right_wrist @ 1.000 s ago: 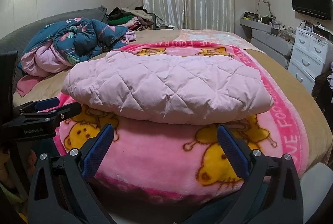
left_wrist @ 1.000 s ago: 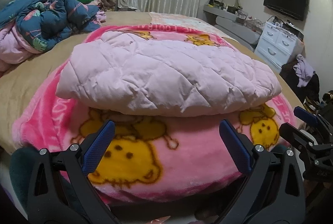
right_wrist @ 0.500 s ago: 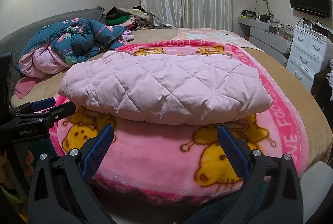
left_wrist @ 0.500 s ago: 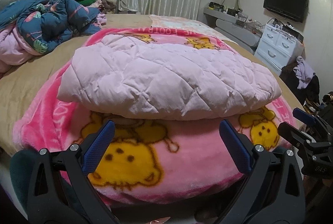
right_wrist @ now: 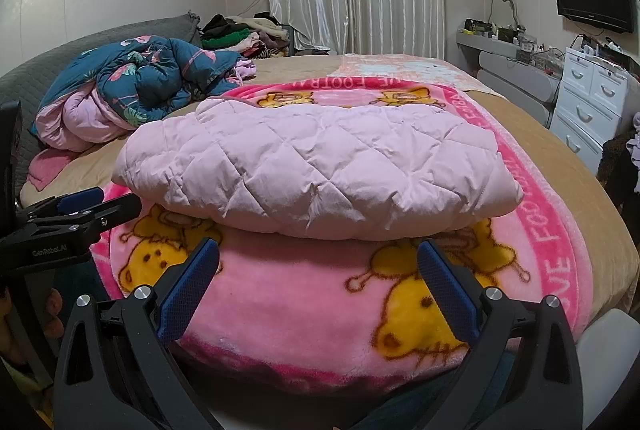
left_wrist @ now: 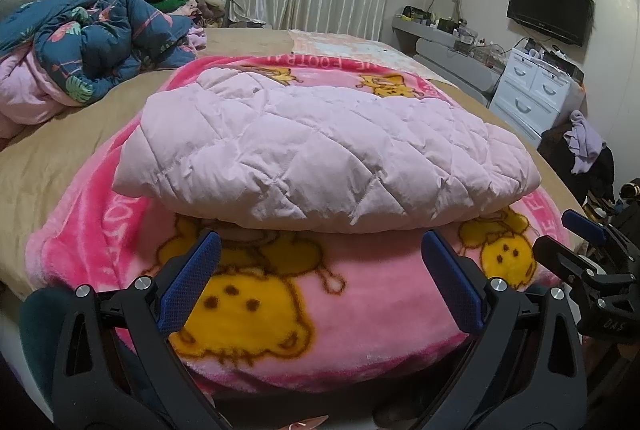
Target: Fold large clothes
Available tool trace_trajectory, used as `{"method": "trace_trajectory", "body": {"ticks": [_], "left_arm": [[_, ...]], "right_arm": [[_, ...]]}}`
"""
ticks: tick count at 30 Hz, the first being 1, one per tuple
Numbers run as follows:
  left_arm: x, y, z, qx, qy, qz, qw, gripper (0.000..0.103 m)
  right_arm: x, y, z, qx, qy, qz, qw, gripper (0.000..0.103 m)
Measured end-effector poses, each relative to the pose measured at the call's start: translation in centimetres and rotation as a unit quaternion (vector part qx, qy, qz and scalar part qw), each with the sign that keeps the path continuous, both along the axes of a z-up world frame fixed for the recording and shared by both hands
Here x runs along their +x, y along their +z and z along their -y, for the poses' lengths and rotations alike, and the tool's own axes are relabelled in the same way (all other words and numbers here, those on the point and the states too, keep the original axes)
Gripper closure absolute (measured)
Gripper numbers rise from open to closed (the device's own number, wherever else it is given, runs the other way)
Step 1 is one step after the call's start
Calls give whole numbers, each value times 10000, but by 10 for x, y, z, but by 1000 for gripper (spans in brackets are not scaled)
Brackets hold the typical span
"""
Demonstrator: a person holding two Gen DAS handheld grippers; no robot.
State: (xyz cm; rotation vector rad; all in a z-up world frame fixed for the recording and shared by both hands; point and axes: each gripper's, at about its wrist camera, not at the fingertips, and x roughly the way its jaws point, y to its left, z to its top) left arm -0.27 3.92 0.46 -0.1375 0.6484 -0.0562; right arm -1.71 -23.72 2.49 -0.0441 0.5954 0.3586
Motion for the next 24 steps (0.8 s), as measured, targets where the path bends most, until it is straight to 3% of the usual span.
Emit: {"method": "trace_trajectory", "body": {"ticks": [24], "left_arm": [[-2,-1,1,26,3,36,10000,9]], "right_arm": [[2,-2,2,-13,-31,-1,10000,4]]}}
